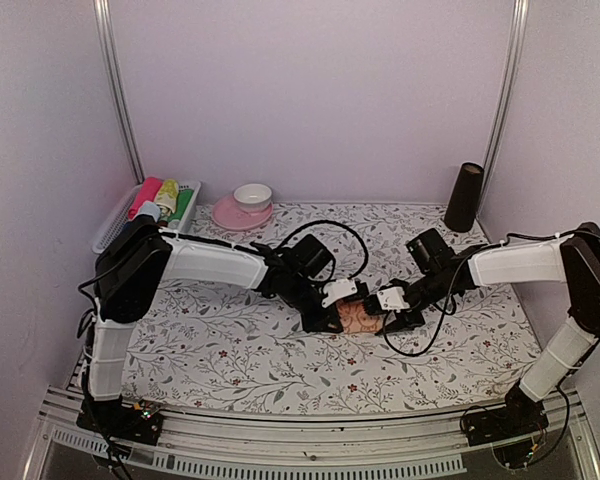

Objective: Roll the towels
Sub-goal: Roll the towel at the center of the board.

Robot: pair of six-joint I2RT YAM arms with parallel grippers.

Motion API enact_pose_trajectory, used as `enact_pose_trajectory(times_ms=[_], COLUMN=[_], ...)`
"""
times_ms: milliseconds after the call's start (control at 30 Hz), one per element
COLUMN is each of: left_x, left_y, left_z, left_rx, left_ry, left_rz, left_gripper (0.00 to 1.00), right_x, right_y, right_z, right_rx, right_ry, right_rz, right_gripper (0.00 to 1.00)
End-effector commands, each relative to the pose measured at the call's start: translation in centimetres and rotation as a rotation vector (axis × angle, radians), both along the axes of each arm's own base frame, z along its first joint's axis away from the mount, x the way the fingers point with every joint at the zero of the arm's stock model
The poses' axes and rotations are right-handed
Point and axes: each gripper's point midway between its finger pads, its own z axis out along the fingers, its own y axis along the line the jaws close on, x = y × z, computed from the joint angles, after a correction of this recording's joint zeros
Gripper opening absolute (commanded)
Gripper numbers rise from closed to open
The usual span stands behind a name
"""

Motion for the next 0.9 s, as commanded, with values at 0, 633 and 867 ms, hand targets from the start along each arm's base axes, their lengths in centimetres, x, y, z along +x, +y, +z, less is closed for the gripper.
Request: enact_pose_trajectory(times_ms=[0, 633, 867], left_x=[-1.3, -1.1, -0.7], left_y=[1.1, 1.4, 1.2], left_z=[-2.1, -3.4, -2.9], left_rx=[0.047, 0.024, 0.001], left_ry=[0.130, 0.258, 0.279], left_rz=[0.008, 0.009, 0.014], left_gripper=[0.21, 0.23, 0.34], right_x=[0.1, 2.3, 3.4], right_y=[0.8, 0.6, 0.3], right_z=[-0.2, -3.0, -4.6], right_rx=[0.014, -0.076, -0.133], right_ry=[0.012, -0.032, -0.042], right_rz=[0.001, -0.101, -0.158], right_gripper=[0.55, 0.50, 0.36])
